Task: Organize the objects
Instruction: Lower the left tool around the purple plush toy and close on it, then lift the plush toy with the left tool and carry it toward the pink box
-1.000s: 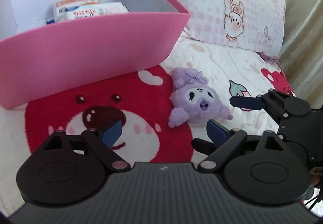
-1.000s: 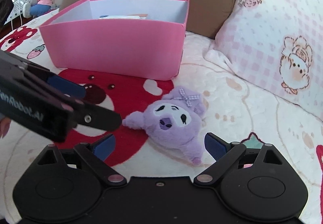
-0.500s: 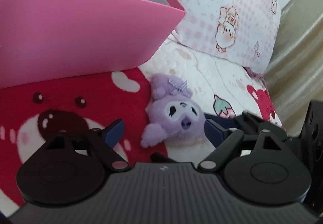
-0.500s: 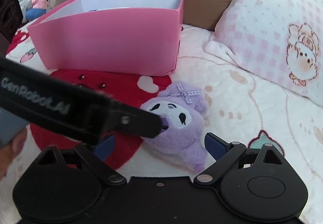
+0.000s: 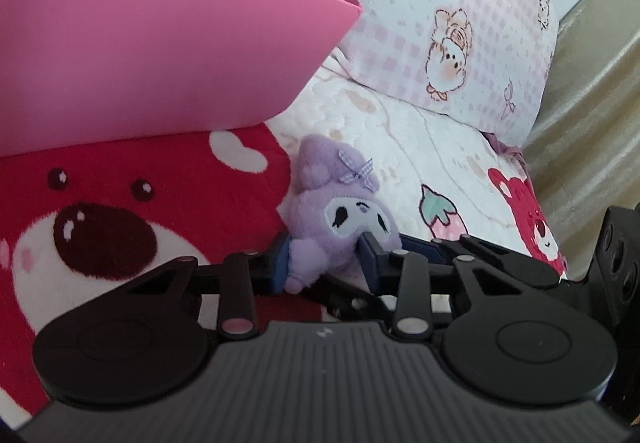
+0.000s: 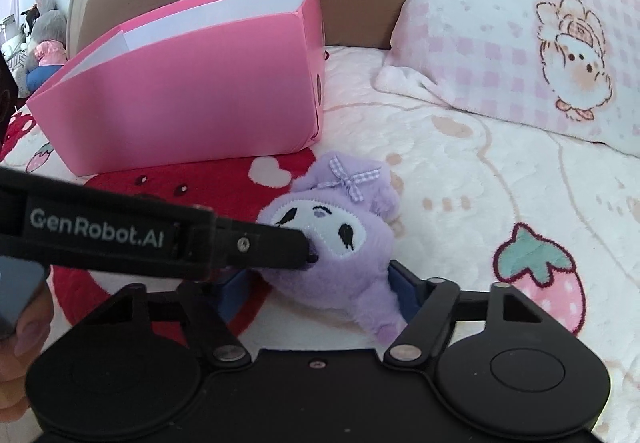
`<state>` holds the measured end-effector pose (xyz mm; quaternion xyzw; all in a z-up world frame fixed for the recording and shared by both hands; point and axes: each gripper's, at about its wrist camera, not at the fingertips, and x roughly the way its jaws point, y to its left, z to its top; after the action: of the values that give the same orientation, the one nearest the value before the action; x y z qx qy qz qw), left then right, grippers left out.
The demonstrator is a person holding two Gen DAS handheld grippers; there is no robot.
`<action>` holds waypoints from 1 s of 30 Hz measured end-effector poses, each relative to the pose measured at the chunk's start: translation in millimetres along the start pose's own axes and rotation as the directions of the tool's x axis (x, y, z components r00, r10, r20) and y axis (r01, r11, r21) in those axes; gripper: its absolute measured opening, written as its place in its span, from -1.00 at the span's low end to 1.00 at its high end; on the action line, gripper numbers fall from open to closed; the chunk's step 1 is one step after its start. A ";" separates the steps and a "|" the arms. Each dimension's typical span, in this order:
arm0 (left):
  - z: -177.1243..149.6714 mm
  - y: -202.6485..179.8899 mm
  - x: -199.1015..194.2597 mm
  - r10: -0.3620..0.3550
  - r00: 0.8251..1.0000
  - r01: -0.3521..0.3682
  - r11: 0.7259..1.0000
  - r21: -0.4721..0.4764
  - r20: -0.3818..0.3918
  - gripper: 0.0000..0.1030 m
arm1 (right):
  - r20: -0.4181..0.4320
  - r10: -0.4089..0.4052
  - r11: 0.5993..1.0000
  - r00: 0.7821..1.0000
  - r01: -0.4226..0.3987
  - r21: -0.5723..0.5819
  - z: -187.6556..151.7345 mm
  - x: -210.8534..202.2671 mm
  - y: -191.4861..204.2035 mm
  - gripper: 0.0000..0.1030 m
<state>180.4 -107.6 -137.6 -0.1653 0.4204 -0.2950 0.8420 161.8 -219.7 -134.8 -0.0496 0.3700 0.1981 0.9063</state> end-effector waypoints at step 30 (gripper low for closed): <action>-15.3 4.8 -58.3 0.061 0.996 -0.066 0.994 -0.085 -0.063 -0.31 | -0.047 0.037 0.969 0.998 -0.048 -0.243 -14.9 -27.6 56.8 0.21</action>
<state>142.3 -67.3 -113.5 -0.1793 0.4631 -0.2543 0.8299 111.7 -180.1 -123.3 -0.1568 0.3630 0.2604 0.8808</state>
